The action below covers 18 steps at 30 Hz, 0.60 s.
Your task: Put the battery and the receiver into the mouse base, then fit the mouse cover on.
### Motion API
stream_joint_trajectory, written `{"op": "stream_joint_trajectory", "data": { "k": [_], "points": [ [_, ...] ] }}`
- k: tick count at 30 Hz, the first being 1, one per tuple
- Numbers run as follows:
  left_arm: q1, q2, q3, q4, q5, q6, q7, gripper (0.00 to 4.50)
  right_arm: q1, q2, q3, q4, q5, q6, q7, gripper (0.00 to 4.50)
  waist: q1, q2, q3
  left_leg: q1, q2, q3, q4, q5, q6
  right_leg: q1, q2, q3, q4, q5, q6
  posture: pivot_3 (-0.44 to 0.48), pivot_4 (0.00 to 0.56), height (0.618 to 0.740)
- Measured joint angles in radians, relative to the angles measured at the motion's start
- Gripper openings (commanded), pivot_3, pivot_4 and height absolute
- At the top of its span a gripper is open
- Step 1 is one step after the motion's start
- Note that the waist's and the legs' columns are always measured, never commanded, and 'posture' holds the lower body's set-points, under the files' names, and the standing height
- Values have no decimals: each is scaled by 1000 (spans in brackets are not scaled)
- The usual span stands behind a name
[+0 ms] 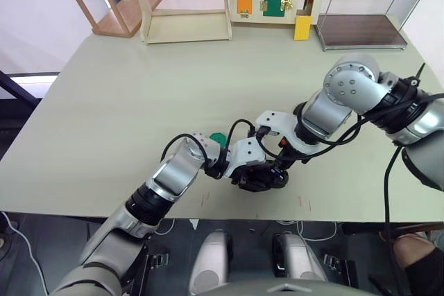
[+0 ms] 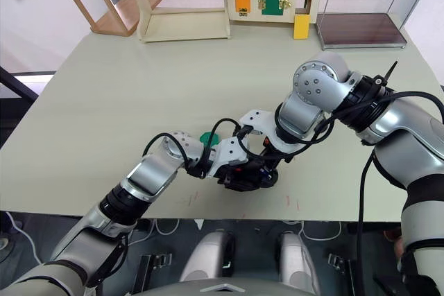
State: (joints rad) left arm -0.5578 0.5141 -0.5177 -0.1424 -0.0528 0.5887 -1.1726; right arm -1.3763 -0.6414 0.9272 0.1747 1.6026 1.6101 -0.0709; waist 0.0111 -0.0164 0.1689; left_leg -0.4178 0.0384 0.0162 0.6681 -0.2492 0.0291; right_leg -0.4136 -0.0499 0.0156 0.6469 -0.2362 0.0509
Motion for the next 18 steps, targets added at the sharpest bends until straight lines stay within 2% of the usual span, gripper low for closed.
{"op": "stream_joint_trajectory", "data": {
  "k": [18],
  "points": [
    [-3,4,-1,-7,1,16,0,2931,22,2,-25,-17,46,0,-74,0,-3,0,0,0,0,0,0,0,0,0,0,0,0,0,0,0,150,740]
  ]
}}
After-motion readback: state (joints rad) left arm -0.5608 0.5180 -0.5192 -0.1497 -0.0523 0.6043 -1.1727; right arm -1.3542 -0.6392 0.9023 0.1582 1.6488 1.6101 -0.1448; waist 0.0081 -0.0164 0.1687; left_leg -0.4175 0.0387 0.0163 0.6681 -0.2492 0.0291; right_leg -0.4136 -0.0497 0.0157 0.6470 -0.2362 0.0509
